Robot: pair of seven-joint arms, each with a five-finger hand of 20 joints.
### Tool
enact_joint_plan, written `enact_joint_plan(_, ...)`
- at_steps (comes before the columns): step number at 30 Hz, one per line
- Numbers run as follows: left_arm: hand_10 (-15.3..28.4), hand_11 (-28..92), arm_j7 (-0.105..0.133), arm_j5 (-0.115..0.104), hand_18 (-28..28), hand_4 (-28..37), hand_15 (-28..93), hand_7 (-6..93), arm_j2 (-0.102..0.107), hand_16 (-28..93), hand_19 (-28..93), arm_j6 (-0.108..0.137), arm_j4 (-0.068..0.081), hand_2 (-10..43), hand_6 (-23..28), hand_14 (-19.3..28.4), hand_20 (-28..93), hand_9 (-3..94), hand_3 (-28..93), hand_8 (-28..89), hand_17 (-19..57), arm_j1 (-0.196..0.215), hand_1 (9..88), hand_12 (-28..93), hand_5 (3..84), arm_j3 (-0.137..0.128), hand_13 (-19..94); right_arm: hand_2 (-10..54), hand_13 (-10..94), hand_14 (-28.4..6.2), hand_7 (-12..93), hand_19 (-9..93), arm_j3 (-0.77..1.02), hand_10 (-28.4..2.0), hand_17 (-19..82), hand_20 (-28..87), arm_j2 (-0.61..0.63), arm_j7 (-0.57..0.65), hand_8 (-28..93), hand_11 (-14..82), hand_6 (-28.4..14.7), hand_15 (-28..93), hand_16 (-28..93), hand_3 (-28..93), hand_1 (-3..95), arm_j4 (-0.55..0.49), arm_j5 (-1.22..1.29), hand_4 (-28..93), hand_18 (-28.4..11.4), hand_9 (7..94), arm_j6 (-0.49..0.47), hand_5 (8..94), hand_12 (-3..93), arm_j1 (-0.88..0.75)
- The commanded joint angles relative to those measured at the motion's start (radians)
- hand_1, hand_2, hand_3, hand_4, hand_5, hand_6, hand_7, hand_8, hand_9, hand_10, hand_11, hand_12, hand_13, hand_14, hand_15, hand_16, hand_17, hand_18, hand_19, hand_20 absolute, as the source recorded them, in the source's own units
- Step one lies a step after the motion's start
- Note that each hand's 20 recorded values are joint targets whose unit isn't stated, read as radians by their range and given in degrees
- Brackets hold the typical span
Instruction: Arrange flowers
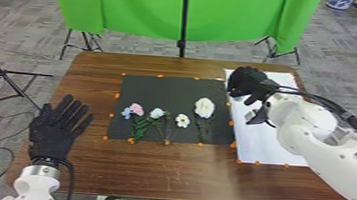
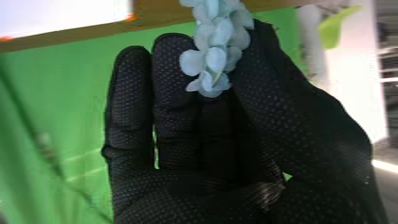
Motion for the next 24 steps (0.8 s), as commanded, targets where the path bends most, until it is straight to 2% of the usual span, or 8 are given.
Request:
enact_joint_plan(1,14.7,26,-0.013,0.002,14.3,-28.3,40,16.9,0.0,-5,33,0.009,0.011,12.1,6.7,14.0,14,40.1,74,-9,-3.7,0.007,27.8,14,44.6,-0.004,32,-9.5,60,-3.8,37,81,-0.038,-9.6,29,17,-0.023,-0.039,-1,28.6,0.6,47,48,68,67.8,-0.027,-0.015,-28,-14.6,68.0,-0.037,65.6,51.7,-0.054)
enact_joint_plan(4,14.7,26,-0.022,0.001,14.3,-28.3,40,16.8,-0.003,-5,33,0.025,0.01,12.1,6.8,14.1,14,40.2,74,-9,-3.8,0.002,27.9,14,44.6,-0.002,32,-9.5,60,-3.9,36,81,-0.051,-9.8,29,17,-0.032,-0.036,0,28.2,0.5,47,48,68,67.4,-0.024,-0.02,-28,-14.5,68.0,-0.052,65.6,51.6,-0.055)
enact_joint_plan(8,14.7,26,-0.026,-0.001,14.4,-28.3,40,16.9,-0.009,-5,33,0.022,0.013,12.3,6.8,14.1,14,40.2,74,-9,-3.8,-0.001,27.9,14,44.8,0.004,31,-9.5,59,-4.1,36,80,-0.044,-10.0,29,16,-0.034,-0.024,0,27.6,0.2,47,47,69,67.0,-0.033,-0.006,-28,-14.5,67.9,-0.055,65.2,51.4,-0.079)
enact_joint_plan(10,14.7,26,-0.022,-0.008,14.3,-28.3,40,16.9,-0.008,-5,33,0.037,0.005,12.3,6.8,14.1,14,40.3,74,-9,-3.8,0.006,27.9,14,44.8,0.003,31,-9.5,59,-4.2,34,79,-0.047,-10.1,29,16,-0.033,-0.021,-1,26.5,-0.2,47,46,69,66.5,-0.035,-0.009,-28,-14.5,67.6,-0.059,64.7,50.4,-0.081)
enact_joint_plan(11,14.7,26,-0.027,-0.01,14.3,-28.3,40,16.9,-0.009,-5,33,0.053,0.0,12.3,6.9,14.1,14,40.3,74,-9,-3.8,0.009,27.9,14,44.9,0.002,31,-9.5,59,-4.3,32,76,-0.041,-10.2,30,18,-0.034,-0.02,-2,25.6,-0.3,46,46,69,66.2,-0.035,-0.008,-28,-14.6,67.5,-0.072,64.3,49.9,-0.085)
enact_joint_plan(15,14.7,27,-0.014,-0.022,14.3,-28.3,40,17.2,-0.011,-5,33,0.055,-0.004,12.5,6.8,14.1,14,40.4,74,-9,-3.9,0.018,28.1,14,45.0,0.0,32,-9.5,57,-4.9,24,56,-0.008,-10.7,33,24,-0.029,-0.016,-8,21.7,-0.3,43,42,70,64.1,-0.046,0.004,-28,-15.3,66.7,-0.081,61.2,46.9,-0.109)
enact_joint_plan(18,14.7,27,-0.005,-0.024,14.3,-28.3,41,17.9,-0.006,-5,33,0.058,-0.007,12.4,6.5,14.2,14,40.6,74,-9,-3.9,0.025,28.5,14,45.6,-0.001,32,-9.5,57,-5.3,25,57,-0.004,-10.5,32,28,-0.018,-0.022,-14,19.0,0.4,43,42,69,62.7,-0.051,0.007,-28,-17.1,66.1,-0.078,59.6,44.8,-0.109)
enact_joint_plan(24,14.3,27,-0.002,-0.026,14.3,-28.3,41,18.9,-0.008,-5,33,0.058,-0.01,12.4,5.6,14.0,14,41.1,74,-10,-3.9,0.024,28.9,13,46.0,0.002,32,-9.5,57,-5.9,24,63,0.015,-9.9,29,31,-0.017,-0.024,-15,13.5,1.4,44,41,70,61.4,-0.066,-0.001,-28,-18.9,66.9,-0.059,57.5,42.6,-0.119)
